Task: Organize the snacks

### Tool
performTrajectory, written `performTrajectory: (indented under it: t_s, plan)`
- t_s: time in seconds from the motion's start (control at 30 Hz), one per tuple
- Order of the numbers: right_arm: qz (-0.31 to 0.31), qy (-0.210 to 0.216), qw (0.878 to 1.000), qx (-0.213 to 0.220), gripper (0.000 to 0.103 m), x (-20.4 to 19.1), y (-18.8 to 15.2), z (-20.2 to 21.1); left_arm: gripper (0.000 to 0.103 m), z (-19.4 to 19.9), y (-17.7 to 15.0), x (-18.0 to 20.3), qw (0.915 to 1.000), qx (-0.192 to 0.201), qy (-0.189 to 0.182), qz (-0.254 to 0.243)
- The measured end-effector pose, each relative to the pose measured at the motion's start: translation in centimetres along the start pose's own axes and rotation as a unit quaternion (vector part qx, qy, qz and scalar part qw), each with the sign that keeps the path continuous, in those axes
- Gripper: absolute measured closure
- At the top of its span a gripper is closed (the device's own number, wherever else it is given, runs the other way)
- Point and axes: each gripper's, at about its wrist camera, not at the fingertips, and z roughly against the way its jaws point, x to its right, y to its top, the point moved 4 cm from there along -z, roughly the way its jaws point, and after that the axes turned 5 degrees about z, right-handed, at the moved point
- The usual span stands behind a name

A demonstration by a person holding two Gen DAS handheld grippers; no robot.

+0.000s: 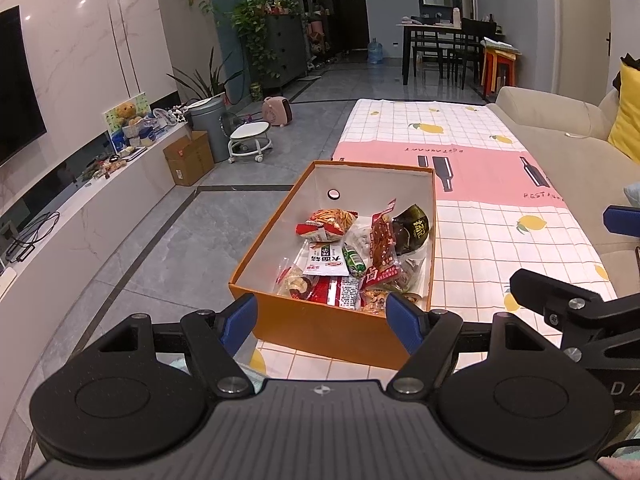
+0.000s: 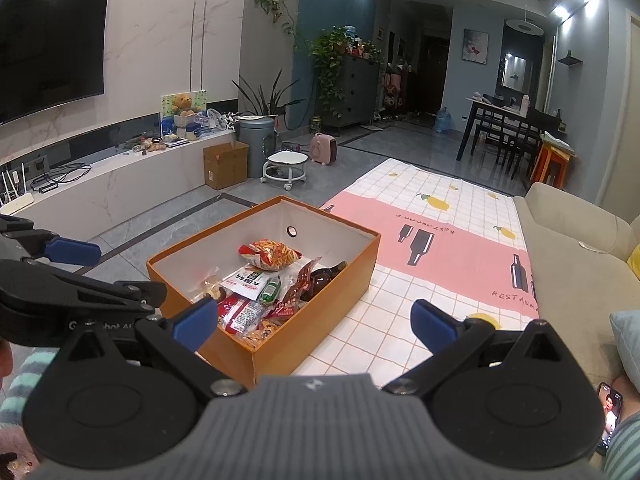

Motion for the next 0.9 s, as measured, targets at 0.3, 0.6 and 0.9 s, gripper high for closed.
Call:
performTrajectory:
  t_s: [0.3, 0.6, 0.9]
  plan:
    - [-0.003, -0.001, 1.0, -0.003, 0.004, 0.1, -0.1, 0.0, 0.017, -0.1, 0.0, -0.3, 1.0, -0.001, 0.001, -0.003]
    - [-0.005, -0.001, 1.0, -0.007, 0.004, 0.1, -0.3, -0.1, 0.017, 0.0, -0.1, -0.8, 1.0, -0.004, -0.005, 0.001]
    - [-0.009, -0.001, 1.0, -0.012, 0.004, 0.2, -0.3, -0.3, 0.017, -0.1, 0.0, -0.9, 1.0, -0.006, -0.005, 0.0]
